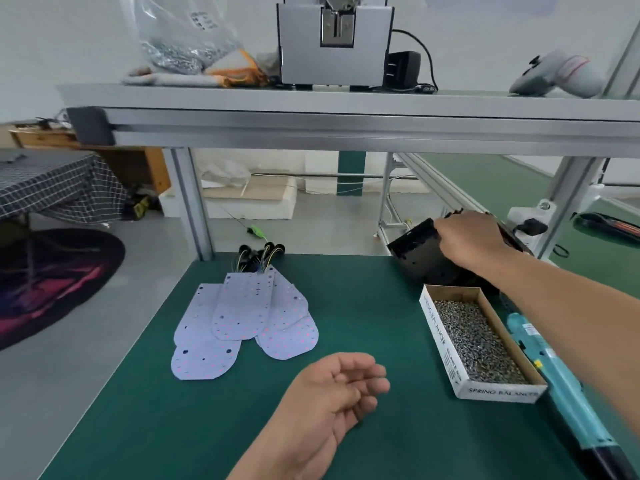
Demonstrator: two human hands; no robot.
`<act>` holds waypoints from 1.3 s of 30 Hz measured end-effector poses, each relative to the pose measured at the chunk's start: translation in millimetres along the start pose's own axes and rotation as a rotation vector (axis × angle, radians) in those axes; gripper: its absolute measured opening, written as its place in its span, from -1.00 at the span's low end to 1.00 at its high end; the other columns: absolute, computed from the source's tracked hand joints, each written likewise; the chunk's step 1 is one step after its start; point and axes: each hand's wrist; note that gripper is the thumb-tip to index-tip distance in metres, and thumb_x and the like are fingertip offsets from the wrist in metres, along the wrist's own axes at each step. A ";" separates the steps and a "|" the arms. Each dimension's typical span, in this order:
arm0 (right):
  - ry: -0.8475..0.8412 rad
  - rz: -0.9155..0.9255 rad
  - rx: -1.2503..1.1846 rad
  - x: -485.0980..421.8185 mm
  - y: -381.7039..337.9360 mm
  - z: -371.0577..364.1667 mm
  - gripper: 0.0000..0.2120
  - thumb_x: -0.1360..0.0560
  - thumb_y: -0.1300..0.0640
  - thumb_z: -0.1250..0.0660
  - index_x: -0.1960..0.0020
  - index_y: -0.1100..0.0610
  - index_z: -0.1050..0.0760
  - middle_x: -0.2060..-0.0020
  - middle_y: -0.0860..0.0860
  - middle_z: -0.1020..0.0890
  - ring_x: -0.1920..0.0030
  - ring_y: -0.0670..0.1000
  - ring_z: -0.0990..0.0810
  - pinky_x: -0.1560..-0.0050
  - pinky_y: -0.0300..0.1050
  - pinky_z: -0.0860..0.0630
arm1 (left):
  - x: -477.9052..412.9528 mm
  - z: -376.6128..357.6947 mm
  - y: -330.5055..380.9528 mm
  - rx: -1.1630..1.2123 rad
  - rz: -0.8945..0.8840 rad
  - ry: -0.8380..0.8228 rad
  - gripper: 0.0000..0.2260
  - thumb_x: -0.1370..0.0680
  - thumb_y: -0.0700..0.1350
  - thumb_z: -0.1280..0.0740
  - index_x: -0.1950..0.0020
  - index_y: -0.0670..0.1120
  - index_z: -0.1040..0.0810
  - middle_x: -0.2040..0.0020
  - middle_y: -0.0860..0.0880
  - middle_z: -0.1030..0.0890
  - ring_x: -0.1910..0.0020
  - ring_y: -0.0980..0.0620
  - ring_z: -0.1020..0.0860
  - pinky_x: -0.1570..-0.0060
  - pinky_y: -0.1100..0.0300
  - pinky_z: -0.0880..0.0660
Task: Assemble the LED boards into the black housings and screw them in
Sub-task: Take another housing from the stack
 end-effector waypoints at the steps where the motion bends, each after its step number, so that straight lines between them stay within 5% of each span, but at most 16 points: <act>1: 0.036 0.003 -0.044 0.0 -0.2 -0.3 -0.86 -0.48 0.29 -0.28 0.18 0.09 -0.42 0.39 0.01 -0.44 0.38 0.07 -0.41 0.41 -0.14 -0.38 | 0.4 0.3 -0.3 0.015 -0.002 0.008 -0.67 -0.63 -0.56 -0.11 -0.22 -0.36 -0.59 -0.14 -0.31 -0.72 -0.05 -0.12 -0.74 0.10 0.19 -0.66; 3: 0.115 -0.004 -0.153 1.2 -0.1 4.5 -0.92 -0.51 0.28 -0.25 0.06 0.14 -0.47 0.36 0.02 -0.39 0.42 0.08 -0.37 0.43 -0.12 -0.38 | 1.7 0.5 -0.1 0.043 -0.005 0.019 -0.74 -0.65 -0.54 -0.16 -0.19 -0.38 -0.60 -0.12 -0.34 -0.71 -0.07 -0.16 -0.75 0.08 0.19 -0.67; 7: 0.223 -0.037 -0.369 12.3 -4.6 34.0 -0.52 -0.55 0.20 -0.21 -0.47 0.15 -0.33 0.25 0.11 -0.48 0.37 0.18 -0.42 0.38 -0.02 -0.36 | 5.2 1.6 5.8 0.184 0.018 0.047 -0.80 -0.67 -0.49 -0.20 -0.22 -0.41 -0.56 -0.08 -0.38 -0.71 0.00 -0.15 -0.75 0.12 0.20 -0.69; 11: 0.160 -0.005 -0.706 79.6 -19.8 67.8 -0.41 -0.47 0.05 -0.24 -0.51 0.00 -0.34 0.33 0.01 -0.62 0.29 0.10 -0.56 0.23 -0.05 -0.47 | 7.2 7.9 17.1 0.525 0.012 0.162 -0.80 -0.66 -0.44 -0.24 -0.26 -0.45 -0.53 -0.05 -0.36 -0.70 0.06 -0.19 -0.76 0.22 0.17 -0.71; 13: 0.023 0.063 -0.831 129.6 -32.6 74.2 -0.34 -0.43 -0.03 -0.22 -0.55 -0.13 -0.35 0.35 -0.14 -0.61 0.27 -0.09 -0.57 0.21 -0.14 -0.45 | 8.8 8.9 22.2 0.583 -0.025 0.199 -0.78 -0.66 -0.44 -0.22 -0.27 -0.48 -0.51 -0.06 -0.35 -0.67 0.08 -0.19 -0.73 0.22 0.17 -0.70; 15: -0.097 0.127 -0.840 177.9 -45.0 72.4 -0.31 -0.41 -0.08 -0.20 -0.56 -0.19 -0.35 0.41 -0.22 -0.54 0.29 -0.25 -0.51 0.22 -0.39 -0.34 | 10.3 7.0 23.7 0.548 -0.047 0.217 -0.76 -0.65 -0.49 -0.16 -0.29 -0.48 -0.47 -0.11 -0.35 -0.61 0.06 -0.16 -0.68 0.21 0.18 -0.70; 21: -0.320 0.171 -0.938 270.1 -68.4 61.8 -0.34 -0.54 -0.01 -0.31 -0.62 -0.18 -0.26 0.23 -0.39 -0.58 0.14 -0.33 -0.54 0.11 -0.39 -0.42 | 13.6 1.8 27.0 0.234 -0.209 0.306 -0.74 -0.67 -0.48 -0.08 -0.25 -0.36 -0.49 0.02 -0.25 -0.76 0.06 -0.09 -0.77 0.23 0.21 -0.67; 25: -0.310 0.136 -0.903 284.3 -71.1 69.5 -0.46 -0.61 -0.25 -0.28 -0.56 -0.28 -0.28 0.28 -0.13 -0.63 0.14 -0.23 -0.60 0.06 -0.37 -0.47 | 15.1 -3.7 23.4 -0.121 -0.364 0.301 -0.79 -0.77 -0.26 -0.12 -0.26 -0.16 -0.54 -0.11 -0.05 -0.77 -0.03 -0.12 -0.77 0.22 0.18 -0.66; 29: -0.006 0.161 -0.926 266.5 -71.2 77.6 -0.64 -0.58 -0.28 -0.27 -0.32 -0.23 -0.56 0.06 -0.30 -0.59 -0.01 -0.22 -0.59 -0.11 -0.24 -0.50 | 13.6 -10.9 17.7 -0.366 -0.497 0.265 -0.75 -0.77 -0.25 -0.12 -0.23 -0.07 -0.59 -0.11 0.06 -0.76 0.04 0.00 -0.76 0.23 0.21 -0.63; 31: 0.054 0.152 -1.065 241.7 -80.2 79.5 -0.80 -0.60 -0.18 -0.33 -0.17 -0.20 -0.63 0.03 -0.29 -0.63 -0.04 -0.24 -0.61 -0.09 -0.31 -0.48 | 10.4 -11.2 14.0 -0.383 -0.498 0.348 -0.73 -0.75 -0.27 -0.14 -0.18 -0.06 -0.62 0.02 0.06 -0.75 0.26 0.10 -0.66 0.34 0.26 -0.52; 34: -0.046 0.202 -1.180 181.5 -107.6 83.2 -0.92 -0.61 -0.06 -0.36 -0.01 -0.15 -0.64 0.10 -0.30 -0.68 0.07 -0.27 -0.63 0.06 -0.40 -0.47 | 7.8 -4.7 13.4 -0.327 -0.442 0.490 -0.74 -0.73 -0.25 -0.16 -0.15 -0.03 -0.63 0.25 0.03 -0.61 0.43 0.10 -0.38 0.46 0.29 -0.32; 36: -0.122 0.235 -1.201 134.6 -132.9 81.4 -0.89 -0.60 0.02 -0.36 0.07 -0.06 -0.64 0.21 -0.17 -0.67 0.23 -0.18 -0.63 0.20 -0.28 -0.49 | 6.0 0.3 13.7 -0.308 -0.403 0.526 -0.76 -0.70 -0.22 -0.17 -0.13 -0.04 -0.63 0.33 0.01 -0.43 0.45 0.08 -0.27 0.50 0.31 -0.24; 39: -0.192 0.253 -1.158 65.0 -177.7 74.9 -0.85 -0.60 0.10 -0.34 0.01 0.15 -0.64 0.21 0.01 -0.70 0.21 0.01 -0.70 0.18 -0.04 -0.58 | 5.2 0.8 11.1 -0.299 -0.400 0.505 -0.78 -0.70 -0.13 -0.21 0.00 0.00 -0.64 0.37 0.02 -0.31 0.45 0.07 -0.22 0.50 0.28 -0.20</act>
Point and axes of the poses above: each hand's wrist, its own x-axis away from the middle knuckle, its own z-axis out of the back of the hand, y = z × x
